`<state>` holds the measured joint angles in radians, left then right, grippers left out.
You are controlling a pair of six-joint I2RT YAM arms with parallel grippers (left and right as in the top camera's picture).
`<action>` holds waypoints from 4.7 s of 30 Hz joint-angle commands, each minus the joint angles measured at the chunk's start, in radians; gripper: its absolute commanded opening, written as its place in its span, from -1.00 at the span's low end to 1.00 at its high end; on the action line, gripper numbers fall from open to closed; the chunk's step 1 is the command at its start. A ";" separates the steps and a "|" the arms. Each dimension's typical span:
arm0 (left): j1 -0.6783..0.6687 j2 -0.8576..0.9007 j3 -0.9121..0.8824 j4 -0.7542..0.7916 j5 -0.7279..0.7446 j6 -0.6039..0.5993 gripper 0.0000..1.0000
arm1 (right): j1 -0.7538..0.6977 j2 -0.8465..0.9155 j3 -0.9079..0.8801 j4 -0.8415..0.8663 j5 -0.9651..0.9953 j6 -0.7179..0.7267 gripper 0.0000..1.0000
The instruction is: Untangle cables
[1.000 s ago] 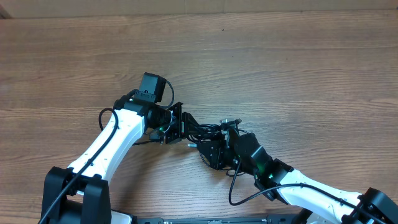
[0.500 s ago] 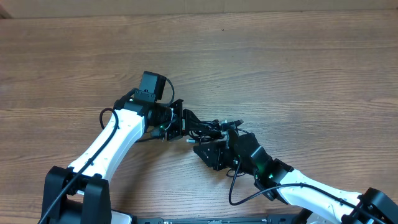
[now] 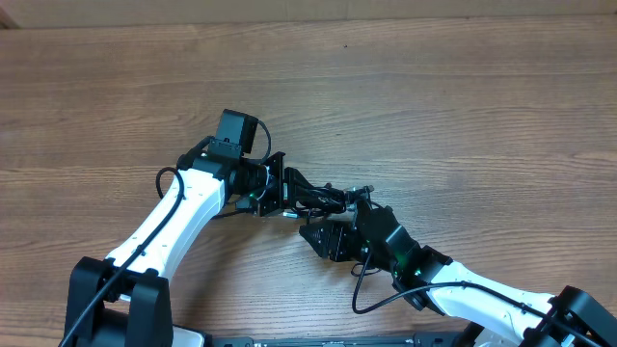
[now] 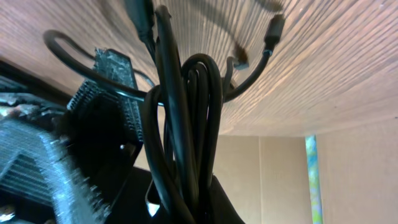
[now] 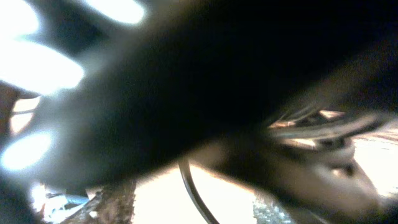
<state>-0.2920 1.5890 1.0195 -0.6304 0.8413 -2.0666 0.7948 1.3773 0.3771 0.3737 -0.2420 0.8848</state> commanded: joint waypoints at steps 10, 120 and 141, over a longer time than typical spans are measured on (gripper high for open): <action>0.064 -0.007 0.008 0.000 -0.089 -0.018 -0.91 | 0.019 -0.230 0.004 -0.187 0.008 -0.149 0.59; 0.049 -0.007 0.008 0.010 -0.487 1.363 0.92 | 0.409 -0.397 0.180 -0.630 0.515 -0.488 1.00; -0.048 -0.007 0.008 -0.130 -0.798 1.013 0.81 | 0.409 -0.259 0.180 -0.602 0.510 -0.488 1.00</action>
<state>-0.3370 1.5890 1.0195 -0.7296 0.1394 -0.9092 1.2003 1.1183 0.5499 -0.2359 0.2592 0.3920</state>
